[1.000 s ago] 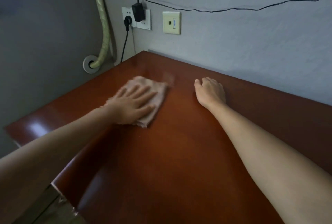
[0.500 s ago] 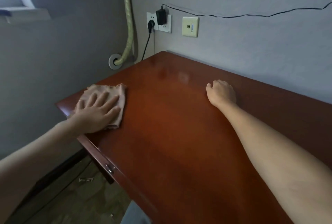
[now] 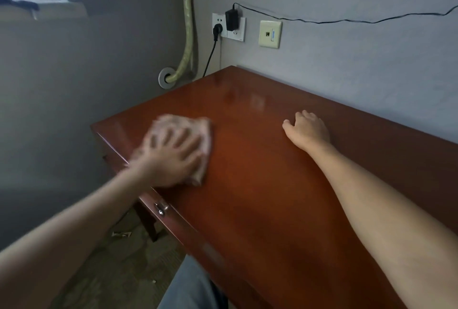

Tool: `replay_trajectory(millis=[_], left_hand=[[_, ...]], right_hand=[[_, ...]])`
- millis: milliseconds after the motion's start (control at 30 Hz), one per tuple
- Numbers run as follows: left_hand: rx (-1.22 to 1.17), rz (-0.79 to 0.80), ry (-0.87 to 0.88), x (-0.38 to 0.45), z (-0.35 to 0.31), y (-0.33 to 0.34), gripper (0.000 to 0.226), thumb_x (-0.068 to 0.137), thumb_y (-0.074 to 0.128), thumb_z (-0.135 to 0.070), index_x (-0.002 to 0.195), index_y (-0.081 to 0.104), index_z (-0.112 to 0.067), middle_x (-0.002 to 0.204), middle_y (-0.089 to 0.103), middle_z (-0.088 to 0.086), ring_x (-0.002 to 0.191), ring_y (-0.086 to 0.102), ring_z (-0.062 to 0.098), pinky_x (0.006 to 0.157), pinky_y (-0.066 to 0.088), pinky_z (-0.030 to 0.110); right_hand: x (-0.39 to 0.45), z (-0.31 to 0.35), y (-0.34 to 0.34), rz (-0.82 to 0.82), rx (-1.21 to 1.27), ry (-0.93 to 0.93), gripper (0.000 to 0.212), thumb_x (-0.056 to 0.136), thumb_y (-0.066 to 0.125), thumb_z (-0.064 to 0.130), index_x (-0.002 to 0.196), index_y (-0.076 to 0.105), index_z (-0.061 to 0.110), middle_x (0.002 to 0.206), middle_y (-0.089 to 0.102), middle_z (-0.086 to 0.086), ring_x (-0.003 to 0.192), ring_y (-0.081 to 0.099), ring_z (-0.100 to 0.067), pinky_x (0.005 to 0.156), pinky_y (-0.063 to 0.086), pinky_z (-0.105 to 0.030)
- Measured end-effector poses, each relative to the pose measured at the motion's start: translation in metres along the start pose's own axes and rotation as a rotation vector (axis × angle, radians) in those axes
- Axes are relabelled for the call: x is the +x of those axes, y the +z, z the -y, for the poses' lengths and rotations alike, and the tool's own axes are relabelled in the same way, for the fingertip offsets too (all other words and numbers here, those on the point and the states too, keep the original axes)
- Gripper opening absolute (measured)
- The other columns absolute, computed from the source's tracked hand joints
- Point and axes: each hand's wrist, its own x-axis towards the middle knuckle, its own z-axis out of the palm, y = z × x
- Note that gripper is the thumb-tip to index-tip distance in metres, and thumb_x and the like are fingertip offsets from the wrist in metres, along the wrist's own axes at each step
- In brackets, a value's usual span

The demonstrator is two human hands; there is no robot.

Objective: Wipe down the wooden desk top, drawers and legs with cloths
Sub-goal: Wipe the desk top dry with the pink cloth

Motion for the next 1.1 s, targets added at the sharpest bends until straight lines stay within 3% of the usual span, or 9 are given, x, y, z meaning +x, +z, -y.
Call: replay_trajectory(millis=[67,167,300,433,567,667,767,900,1100], left_hand=[[-0.049,-0.015,0.255,-0.031,-0.062,-0.001,0.073,0.088,-0.016,-0.078,0.155,-0.019,-0.051,0.173,-0.010,-0.010,0.158,-0.014,0.036,0.121,-0.004,0.067],[-0.226,-0.004,0.394,-0.047,-0.089,-0.015,0.062,0.095,0.002,-0.079,0.152,-0.017,-0.063,0.167,-0.022,-0.024,0.155,-0.027,0.020,0.122,-0.018,0.054],[-0.106,0.075,-0.097,0.007,-0.003,-0.004,0.096,0.066,-0.030,-0.087,0.156,-0.012,-0.055,0.172,-0.014,-0.012,0.158,-0.015,0.029,0.121,0.002,0.069],[-0.268,0.028,-0.412,0.014,-0.003,-0.008,0.082,0.085,0.001,-0.082,0.160,0.006,-0.048,0.174,0.000,-0.005,0.158,-0.003,0.034,0.120,0.000,0.070],[-0.177,-0.059,0.061,-0.049,-0.098,-0.003,0.075,0.088,-0.002,-0.079,0.159,-0.008,-0.053,0.172,-0.010,-0.012,0.158,-0.015,0.027,0.124,-0.007,0.060],[-0.204,-0.058,0.251,-0.047,-0.075,-0.005,0.064,0.092,-0.001,-0.081,0.152,-0.017,-0.062,0.170,-0.016,-0.019,0.156,-0.021,0.022,0.125,-0.010,0.057],[-0.118,-0.076,0.012,-0.004,0.005,-0.002,0.077,0.090,-0.013,-0.080,0.159,0.007,-0.054,0.173,0.011,-0.003,0.158,0.009,0.040,0.116,0.013,0.075],[-0.239,0.038,-0.405,0.009,0.029,-0.003,0.076,0.093,0.006,-0.080,0.161,0.003,-0.048,0.174,-0.002,-0.006,0.159,-0.005,0.031,0.121,-0.002,0.067],[-0.206,-0.040,0.145,-0.051,-0.072,-0.006,0.073,0.091,0.002,-0.081,0.159,-0.007,-0.054,0.170,-0.013,-0.016,0.156,-0.019,0.019,0.125,-0.011,0.057]], right_hand=[[-0.004,0.001,-0.003,0.082,-0.020,-0.047,0.071,0.096,0.023,0.062,0.151,0.044,0.022,0.160,0.037,-0.008,0.147,0.031,-0.034,0.123,0.023,-0.051],[-0.013,0.000,-0.008,0.219,-0.005,-0.130,0.065,0.096,0.018,0.071,0.157,0.021,0.050,0.171,0.011,0.006,0.156,0.006,-0.037,0.126,0.001,-0.053],[-0.034,0.000,-0.015,0.264,-0.006,-0.227,0.063,0.096,0.018,0.074,0.156,0.015,0.056,0.171,0.005,0.013,0.157,0.000,-0.033,0.126,-0.004,-0.052],[-0.054,-0.003,-0.015,0.231,-0.020,-0.277,0.066,0.096,0.020,0.074,0.158,0.016,0.052,0.170,0.008,0.014,0.158,0.003,-0.028,0.127,0.000,-0.049],[-0.058,-0.001,-0.017,0.223,-0.013,-0.269,0.065,0.097,0.023,0.073,0.158,0.018,0.051,0.170,0.010,0.015,0.158,0.005,-0.028,0.127,0.002,-0.048],[-0.058,-0.003,-0.018,0.227,-0.007,-0.257,0.066,0.097,0.021,0.074,0.158,0.017,0.051,0.170,0.010,0.015,0.158,0.004,-0.026,0.127,0.002,-0.048],[-0.061,-0.002,-0.019,0.240,-0.002,-0.249,0.067,0.096,0.018,0.075,0.158,0.017,0.051,0.170,0.009,0.016,0.158,0.004,-0.024,0.128,0.002,-0.047],[-0.063,0.000,-0.021,0.230,-0.002,-0.235,0.065,0.097,0.020,0.074,0.158,0.019,0.051,0.169,0.011,0.015,0.158,0.006,-0.024,0.128,0.003,-0.047],[-0.062,0.009,-0.028,0.272,0.065,-0.179,0.056,0.101,0.031,0.054,0.157,0.029,0.048,0.169,0.019,0.011,0.157,0.011,-0.026,0.127,0.007,-0.049]])
